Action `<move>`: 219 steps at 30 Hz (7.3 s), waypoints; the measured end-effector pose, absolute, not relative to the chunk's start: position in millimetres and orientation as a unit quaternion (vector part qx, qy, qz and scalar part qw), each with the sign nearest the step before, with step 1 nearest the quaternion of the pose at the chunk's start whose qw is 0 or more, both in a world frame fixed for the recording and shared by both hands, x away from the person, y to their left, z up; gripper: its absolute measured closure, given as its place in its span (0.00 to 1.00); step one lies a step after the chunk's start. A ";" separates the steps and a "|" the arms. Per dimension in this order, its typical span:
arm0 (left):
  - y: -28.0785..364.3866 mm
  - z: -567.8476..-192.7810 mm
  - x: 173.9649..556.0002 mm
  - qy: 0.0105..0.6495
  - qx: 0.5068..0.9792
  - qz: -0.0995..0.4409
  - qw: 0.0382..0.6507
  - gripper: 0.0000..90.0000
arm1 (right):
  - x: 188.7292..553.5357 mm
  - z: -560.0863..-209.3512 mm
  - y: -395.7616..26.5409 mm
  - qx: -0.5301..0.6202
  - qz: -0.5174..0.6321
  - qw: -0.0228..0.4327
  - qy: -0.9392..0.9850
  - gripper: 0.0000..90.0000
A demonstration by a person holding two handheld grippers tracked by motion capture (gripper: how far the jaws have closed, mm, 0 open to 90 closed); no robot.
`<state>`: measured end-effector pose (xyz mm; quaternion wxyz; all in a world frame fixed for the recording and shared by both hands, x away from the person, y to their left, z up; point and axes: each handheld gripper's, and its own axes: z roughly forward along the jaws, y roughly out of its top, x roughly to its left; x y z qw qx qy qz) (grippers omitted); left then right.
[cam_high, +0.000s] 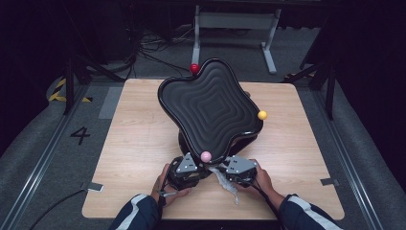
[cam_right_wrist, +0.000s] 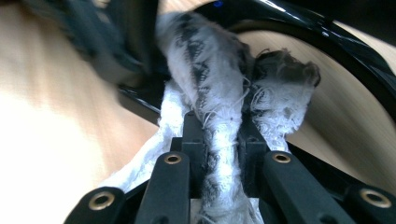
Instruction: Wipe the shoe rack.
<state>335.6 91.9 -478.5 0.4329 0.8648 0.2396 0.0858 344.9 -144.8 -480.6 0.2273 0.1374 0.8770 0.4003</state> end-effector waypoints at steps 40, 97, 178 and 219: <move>92.2 -478.8 336.6 0.242 0.863 0.080 0.436 0.82 | 397.7 -483.0 -210.1 0.243 0.343 0.295 0.858 0.87; 92.4 -478.8 338.3 0.242 0.864 0.079 0.435 0.81 | 342.5 -482.8 -142.9 0.113 0.386 0.204 0.893 0.87; 92.6 -478.9 339.3 0.244 0.863 0.075 0.436 0.80 | 355.8 -405.5 -281.7 0.249 0.437 0.345 0.792 0.87; 91.0 -478.8 340.9 0.232 0.867 0.081 0.434 0.80 | 353.3 -403.0 -141.2 0.112 0.476 0.265 0.831 0.87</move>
